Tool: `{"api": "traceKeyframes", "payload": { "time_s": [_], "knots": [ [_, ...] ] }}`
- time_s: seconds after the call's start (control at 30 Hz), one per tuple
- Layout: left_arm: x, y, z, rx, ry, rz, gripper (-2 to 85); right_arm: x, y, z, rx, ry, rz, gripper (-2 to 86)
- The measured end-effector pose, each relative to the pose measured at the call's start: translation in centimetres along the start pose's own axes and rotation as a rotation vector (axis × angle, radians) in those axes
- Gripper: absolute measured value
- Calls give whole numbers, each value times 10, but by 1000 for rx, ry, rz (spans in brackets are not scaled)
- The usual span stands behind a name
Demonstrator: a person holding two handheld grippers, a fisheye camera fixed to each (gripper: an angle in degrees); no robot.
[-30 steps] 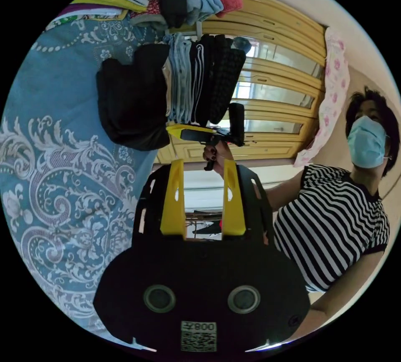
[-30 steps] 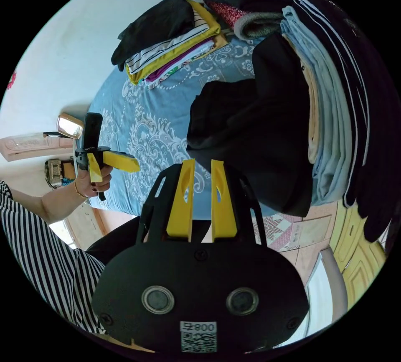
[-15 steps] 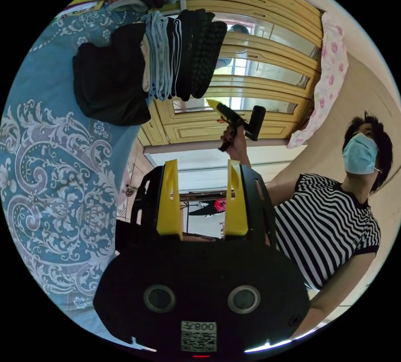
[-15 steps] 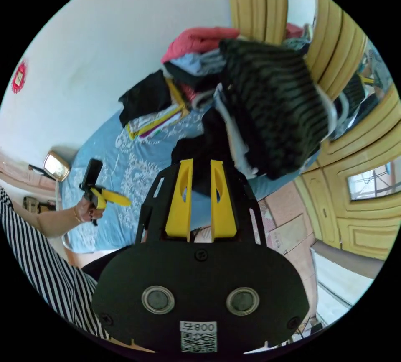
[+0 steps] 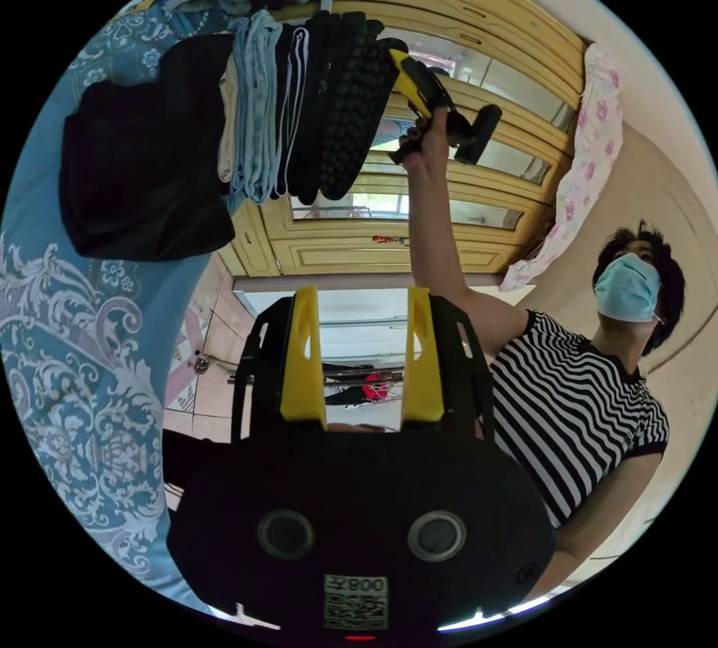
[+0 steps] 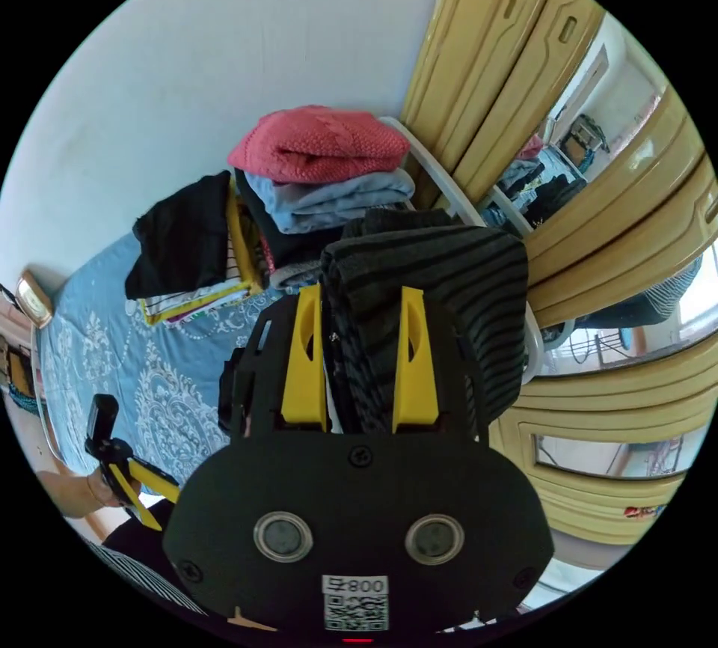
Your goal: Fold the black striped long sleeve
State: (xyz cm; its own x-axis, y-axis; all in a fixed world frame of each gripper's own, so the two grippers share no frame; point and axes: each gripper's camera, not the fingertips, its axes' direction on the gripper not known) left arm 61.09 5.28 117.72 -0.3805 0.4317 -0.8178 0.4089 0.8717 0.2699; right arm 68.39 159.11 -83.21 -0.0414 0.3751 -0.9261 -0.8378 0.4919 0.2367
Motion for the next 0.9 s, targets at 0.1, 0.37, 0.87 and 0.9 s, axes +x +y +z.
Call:
{"api": "traceKeyframes", "payload": {
  "time_s": [0.1,0.37,0.87,0.9],
  "knots": [
    [12,-14,27,7,11,-3,161,41,8,0,49,-34,44,93],
    [57,-27,64,103,25,-31,153,225,61,-44,239,-467,284,41],
    [237,-73,153,192,-11,168,200,331,83,-278,717,-906,-31,31],
    [260,-73,156,210,-43,199,212,329,80,-287,730,-921,-53,30]
  ]
}}
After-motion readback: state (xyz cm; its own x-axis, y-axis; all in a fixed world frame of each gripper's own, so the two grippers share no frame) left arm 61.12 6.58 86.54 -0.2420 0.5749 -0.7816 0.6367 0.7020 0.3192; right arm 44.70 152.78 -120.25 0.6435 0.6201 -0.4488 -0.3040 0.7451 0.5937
